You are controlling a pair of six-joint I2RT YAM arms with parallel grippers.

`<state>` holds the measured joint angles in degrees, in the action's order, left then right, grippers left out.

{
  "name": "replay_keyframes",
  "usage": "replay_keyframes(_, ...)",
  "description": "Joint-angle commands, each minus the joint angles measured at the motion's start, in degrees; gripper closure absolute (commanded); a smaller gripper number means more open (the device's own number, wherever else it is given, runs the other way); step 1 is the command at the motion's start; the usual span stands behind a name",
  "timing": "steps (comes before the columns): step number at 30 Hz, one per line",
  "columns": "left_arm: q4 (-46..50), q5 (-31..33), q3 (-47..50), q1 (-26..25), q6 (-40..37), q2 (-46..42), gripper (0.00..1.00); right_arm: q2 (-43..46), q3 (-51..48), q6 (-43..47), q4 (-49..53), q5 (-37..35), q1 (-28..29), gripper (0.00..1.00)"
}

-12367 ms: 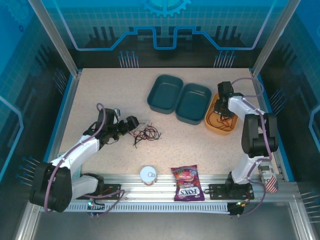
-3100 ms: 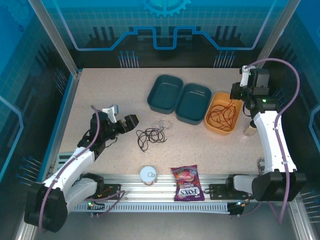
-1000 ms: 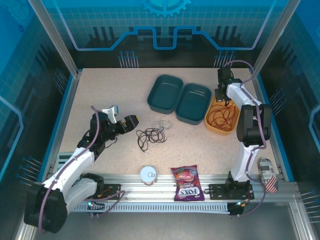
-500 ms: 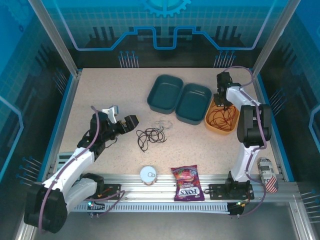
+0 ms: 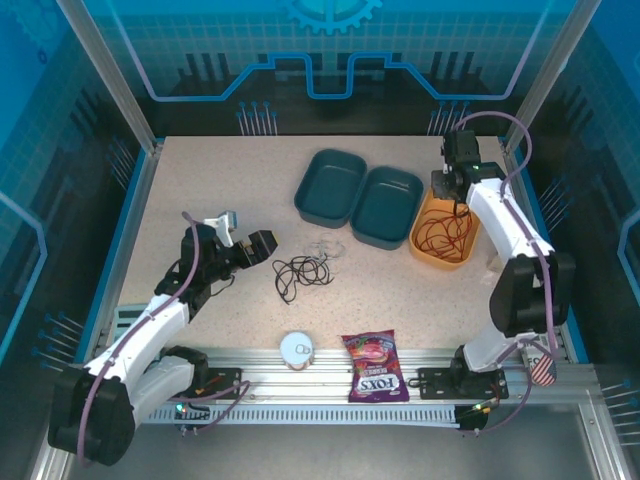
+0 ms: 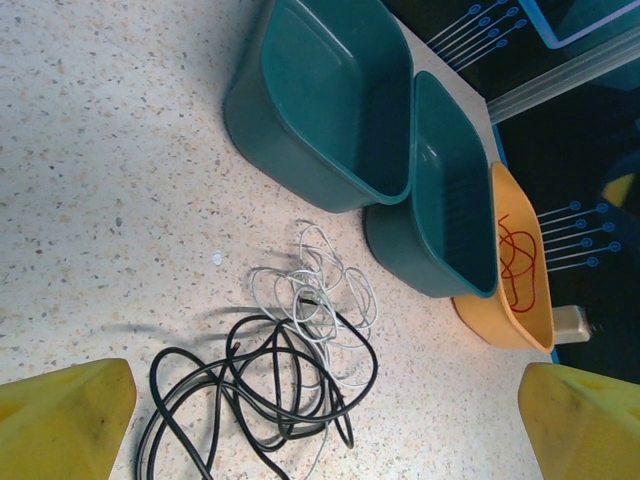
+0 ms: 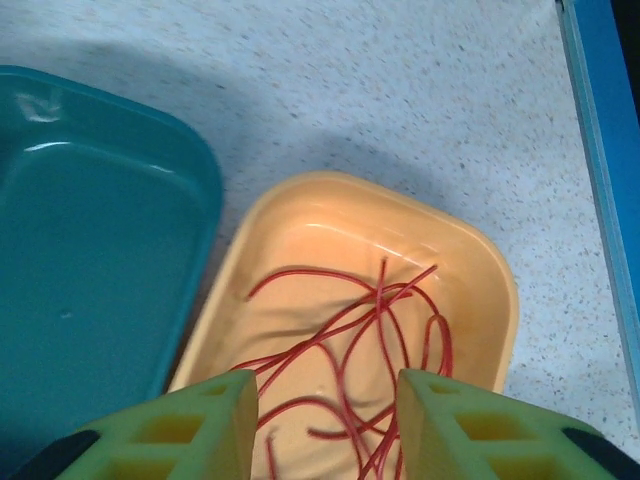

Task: Untangle the cables

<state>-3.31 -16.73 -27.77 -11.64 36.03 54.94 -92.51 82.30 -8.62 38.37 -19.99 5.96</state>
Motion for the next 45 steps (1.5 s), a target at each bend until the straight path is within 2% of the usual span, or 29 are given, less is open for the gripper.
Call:
replay_keyframes(1, 2.6, 1.6, -0.6, -0.4, 0.1, 0.8, 0.01, 4.1, -2.1, -3.2, 2.6, 3.3, 3.9, 0.58)
replay_keyframes(6, 4.3, 3.2, -2.3, -1.4, -0.2, 2.3, 0.01, 9.0, -6.0, -8.4, 0.6, 5.3, 11.4, 0.53)
replay_keyframes(9, 5.5, 4.7, -3.6, -2.8, -0.8, 4.4, 0.01, 11.3, -8.7, -11.3, -2.6, 9.2, 15.8, 0.47)
replay_keyframes(10, 5.8, 5.0, -4.2, -3.5, -1.0, 5.3, 0.01, 11.7, -9.6, -12.4, -3.9, 10.8, 17.1, 0.40)
replay_keyframes(11, 6.0, 5.4, -4.7, -4.3, -1.1, 6.2, 0.01, 12.0, -10.2, -13.1, -5.1, 12.5, 18.2, 0.23)
replay_keyframes(12, 6.0, 6.0, -5.1, -5.1, -1.2, 7.0, 0.01, 12.2, -10.7, -13.7, -6.3, 13.9, 19.5, 0.00)
replay_keyframes(16, 6.5, 8.8, -6.6, -8.3, -0.1, 10.3, 0.01, 10.8, -10.0, -15.7, -7.0, 15.0, 24.3, 0.00)
replay_keyframes(25, 7.7, 10.9, -7.7, -9.7, 4.6, 14.7, 0.01, 6.6, -8.3, -20.3, -6.5, 12.6, 34.4, 0.00)
replay_keyframes(28, 9.3, 11.7, -8.2, -10.2, 5.9, 16.2, 0.01, 4.1, -8.0, -22.4, -6.0, 12.9, 36.3, 0.00)
replay_keyframes(35, 9.7, 10.9, -7.7, -11.3, 8.7, 19.3, 0.02, -0.6, -8.3, -26.6, -4.8, 13.3, 37.4, 0.11)
replay_keyframes(40, 9.2, 10.8, -8.4, -13.3, 8.8, 23.0, 0.08, -4.4, -5.1, -27.5, -2.0, 12.4, 37.4, 0.13)
replay_keyframes(45, 6.5, 10.0, -8.4, -14.3, 10.1, 26.1, 0.25, -8.0, -0.3, -27.1, 1.9, 10.7, 37.2, 0.15)
